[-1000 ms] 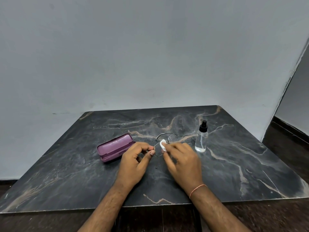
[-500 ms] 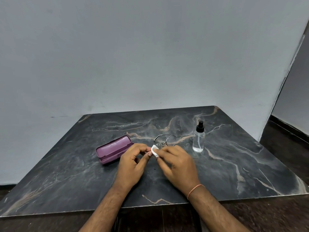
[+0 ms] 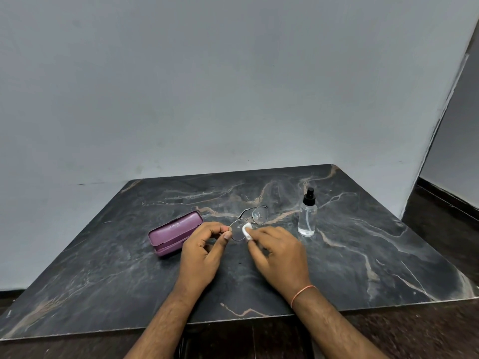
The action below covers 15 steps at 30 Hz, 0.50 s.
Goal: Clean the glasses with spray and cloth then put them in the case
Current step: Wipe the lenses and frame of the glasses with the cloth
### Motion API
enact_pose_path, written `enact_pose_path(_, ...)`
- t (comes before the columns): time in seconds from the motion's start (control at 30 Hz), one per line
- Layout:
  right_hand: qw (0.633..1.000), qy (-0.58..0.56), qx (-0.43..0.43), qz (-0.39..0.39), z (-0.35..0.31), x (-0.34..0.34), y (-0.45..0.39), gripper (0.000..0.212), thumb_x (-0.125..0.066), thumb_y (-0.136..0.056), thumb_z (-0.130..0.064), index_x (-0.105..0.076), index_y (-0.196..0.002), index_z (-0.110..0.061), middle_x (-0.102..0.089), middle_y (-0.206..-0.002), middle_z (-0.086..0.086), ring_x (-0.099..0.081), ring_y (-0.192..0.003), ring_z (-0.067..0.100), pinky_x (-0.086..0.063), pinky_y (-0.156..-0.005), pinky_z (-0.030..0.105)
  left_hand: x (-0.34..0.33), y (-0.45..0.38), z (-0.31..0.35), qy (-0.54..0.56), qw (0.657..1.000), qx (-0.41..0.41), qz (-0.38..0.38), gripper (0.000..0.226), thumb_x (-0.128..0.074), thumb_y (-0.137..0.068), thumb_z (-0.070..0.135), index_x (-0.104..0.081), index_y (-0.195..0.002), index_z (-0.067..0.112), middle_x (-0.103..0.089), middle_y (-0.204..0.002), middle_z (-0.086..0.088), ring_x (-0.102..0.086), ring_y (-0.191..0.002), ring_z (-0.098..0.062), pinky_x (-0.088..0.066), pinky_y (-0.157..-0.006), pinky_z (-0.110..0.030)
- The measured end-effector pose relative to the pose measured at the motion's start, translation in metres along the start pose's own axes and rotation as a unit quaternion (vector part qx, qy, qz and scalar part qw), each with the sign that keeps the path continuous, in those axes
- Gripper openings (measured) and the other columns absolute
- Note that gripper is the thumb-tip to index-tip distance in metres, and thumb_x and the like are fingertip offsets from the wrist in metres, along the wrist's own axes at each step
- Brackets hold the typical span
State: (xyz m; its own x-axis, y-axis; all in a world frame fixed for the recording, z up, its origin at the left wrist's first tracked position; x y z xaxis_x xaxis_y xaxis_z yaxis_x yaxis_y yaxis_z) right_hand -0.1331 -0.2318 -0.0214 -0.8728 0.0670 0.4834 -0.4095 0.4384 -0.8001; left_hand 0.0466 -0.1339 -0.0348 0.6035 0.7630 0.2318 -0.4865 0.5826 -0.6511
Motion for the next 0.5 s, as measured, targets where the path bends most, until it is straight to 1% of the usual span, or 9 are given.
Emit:
enact_pose_path(0.07, 0.998, -0.007, 0.044, -0.038, -0.01, -0.006, 0.004, 0.019, -0.078, -0.094, -0.029, -0.084, -0.113, -0.029, -0.078, -0.097, -0.015, -0.066, -0.08, 0.013, -0.057, -0.065, 0.031, 0.001, 0.0, -0.001, 0.008, 1.0, 0.003, 0.003, 0.012, -0.07, -0.098, 0.044, -0.078, -0.105, 0.038, -0.078, -0.108, 0.015, -0.075, -0.103, -0.013, -0.061, -0.083, -0.025)
enact_pose_path(0.1, 0.998, -0.003, 0.053, -0.045, -0.012, -0.007, 0.005, 0.02, -0.077, -0.094, -0.03, -0.083, -0.113, -0.031, -0.078, -0.098, -0.016, -0.067, -0.081, 0.012, -0.057, -0.065, 0.03, 0.002, -0.001, -0.001, 0.012, 1.0, 0.006, 0.004, 0.012, -0.07, -0.098, 0.045, -0.078, -0.104, 0.039, -0.078, -0.108, 0.015, -0.075, -0.104, -0.013, -0.061, -0.083, -0.023)
enact_pose_path(0.13, 0.998, 0.002, 0.046, -0.039, -0.011, -0.006, 0.004, 0.019, -0.078, -0.094, -0.03, -0.083, -0.113, -0.031, -0.078, -0.097, -0.016, -0.066, -0.08, 0.012, -0.057, -0.064, 0.03, 0.002, -0.001, -0.001, 0.013, 1.0, 0.008, 0.006, 0.011, -0.07, -0.098, 0.045, -0.078, -0.104, 0.039, -0.078, -0.108, 0.016, -0.075, -0.104, -0.012, -0.06, -0.083, -0.021)
enact_pose_path(0.23, 1.0, 0.01, -0.022, 0.014, 0.004, 0.002, -0.001, 0.015, -0.081, -0.093, -0.025, -0.085, -0.107, -0.026, -0.075, -0.085, -0.013, -0.064, -0.072, 0.014, -0.056, -0.063, 0.033, 0.001, 0.0, 0.0, 0.012, 1.0, 0.006, 0.006, 0.01, -0.07, -0.099, 0.044, -0.077, -0.104, 0.041, -0.077, -0.108, 0.017, -0.075, -0.104, -0.013, -0.059, -0.085, -0.017)
enact_pose_path(0.3, 1.0, 0.0, -0.008, 0.005, 0.002, 0.001, 0.0, 0.013, -0.079, -0.095, -0.027, -0.085, -0.106, -0.026, -0.075, -0.085, -0.013, -0.064, -0.072, 0.013, -0.056, -0.063, 0.034, 0.002, 0.0, 0.001, 0.014, 1.0, 0.004, 0.005, 0.01, -0.069, -0.099, 0.045, -0.077, -0.104, 0.042, -0.077, -0.108, 0.017, -0.075, -0.104, -0.012, -0.057, -0.086, -0.014)
enact_pose_path(0.37, 0.999, -0.009, 0.039, -0.029, -0.009, -0.005, 0.003, 0.015, -0.075, -0.096, -0.03, -0.084, -0.108, -0.028, -0.077, -0.093, -0.014, -0.066, -0.077, 0.012, -0.057, -0.066, 0.032, 0.003, -0.001, 0.002, 0.018, 1.0, 0.004, 0.008, 0.01, -0.069, -0.099, 0.044, -0.077, -0.104, 0.042, -0.077, -0.108, 0.017, -0.075, -0.104, -0.01, -0.056, -0.085, -0.013)
enact_pose_path(0.4, 0.998, -0.008, 0.049, -0.035, -0.011, -0.006, 0.004, 0.017, -0.075, -0.096, -0.03, -0.084, -0.11, -0.028, -0.078, -0.095, -0.015, -0.067, -0.079, 0.012, -0.058, -0.066, 0.032, 0.003, -0.001, 0.002, 0.019, 1.0, 0.005, 0.009, 0.01, -0.069, -0.098, 0.045, -0.077, -0.104, 0.041, -0.077, -0.108, 0.017, -0.075, -0.104, -0.01, -0.056, -0.085, -0.013)
enact_pose_path(0.5, 1.0, 0.0, 0.006, 0.005, -0.001, 0.001, 0.0, 0.02, -0.072, -0.096, -0.031, -0.085, -0.112, -0.027, -0.078, -0.091, -0.014, -0.066, -0.074, 0.014, -0.058, -0.063, 0.034, 0.001, -0.001, 0.003, 0.008, 1.0, 0.004, 0.005, 0.009, -0.069, -0.099, 0.043, -0.076, -0.104, 0.042, -0.077, -0.108, 0.018, -0.075, -0.104, -0.01, -0.056, -0.086, -0.012)
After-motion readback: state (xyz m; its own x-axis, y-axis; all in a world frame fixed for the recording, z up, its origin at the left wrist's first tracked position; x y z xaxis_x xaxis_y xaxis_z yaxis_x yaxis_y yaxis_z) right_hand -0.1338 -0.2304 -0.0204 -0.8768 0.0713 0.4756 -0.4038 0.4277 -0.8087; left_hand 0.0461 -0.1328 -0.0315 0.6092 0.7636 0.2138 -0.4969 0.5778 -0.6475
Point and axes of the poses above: each hand's wrist, its own y-axis away from the middle knuckle, its own x-axis out of the back of the hand, z = x × y, the point moved 8 cm from there along -y, towards the middle knuckle
